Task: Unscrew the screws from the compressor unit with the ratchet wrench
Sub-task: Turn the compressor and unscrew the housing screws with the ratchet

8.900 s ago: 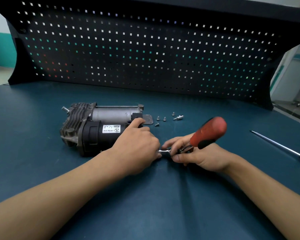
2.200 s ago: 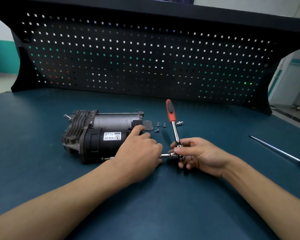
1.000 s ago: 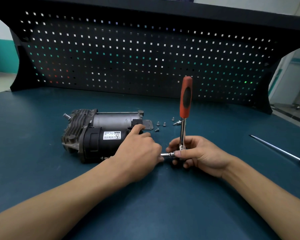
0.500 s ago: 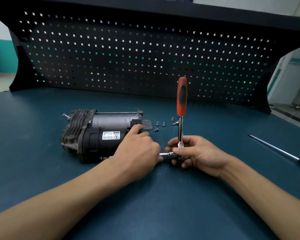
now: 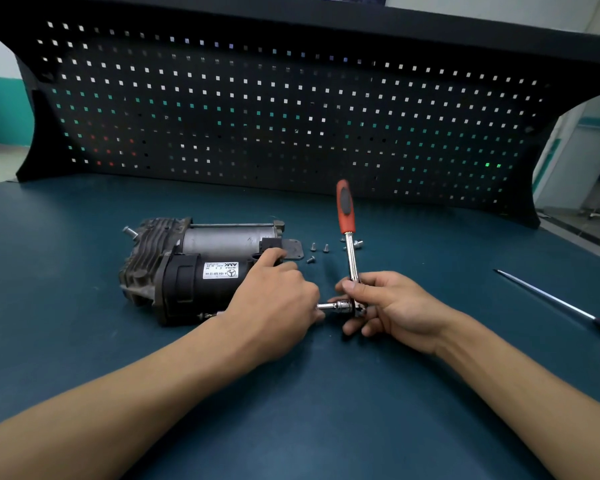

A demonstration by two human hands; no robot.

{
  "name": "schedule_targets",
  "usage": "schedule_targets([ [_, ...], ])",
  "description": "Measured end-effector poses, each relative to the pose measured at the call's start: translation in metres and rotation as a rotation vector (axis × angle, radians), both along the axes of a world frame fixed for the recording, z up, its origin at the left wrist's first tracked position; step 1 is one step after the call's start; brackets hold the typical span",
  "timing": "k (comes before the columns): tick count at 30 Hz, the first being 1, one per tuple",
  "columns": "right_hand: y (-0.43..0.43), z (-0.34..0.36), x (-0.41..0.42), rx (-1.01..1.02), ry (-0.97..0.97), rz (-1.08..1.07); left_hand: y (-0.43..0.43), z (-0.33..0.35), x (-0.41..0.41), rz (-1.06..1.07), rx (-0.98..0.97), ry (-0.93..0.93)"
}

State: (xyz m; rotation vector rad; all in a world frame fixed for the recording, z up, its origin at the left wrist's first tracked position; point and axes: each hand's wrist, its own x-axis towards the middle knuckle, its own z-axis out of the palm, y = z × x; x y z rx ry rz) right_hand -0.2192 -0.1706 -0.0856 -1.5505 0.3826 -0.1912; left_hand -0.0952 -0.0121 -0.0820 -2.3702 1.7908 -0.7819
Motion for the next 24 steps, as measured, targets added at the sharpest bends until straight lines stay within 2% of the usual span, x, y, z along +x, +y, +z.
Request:
schedule_targets([
  [24,-0.0022,0.0023,-0.001,0.008,0.074,-0.03,-0.0008,0.002,-0.0002,0.01,-0.019,0.034],
])
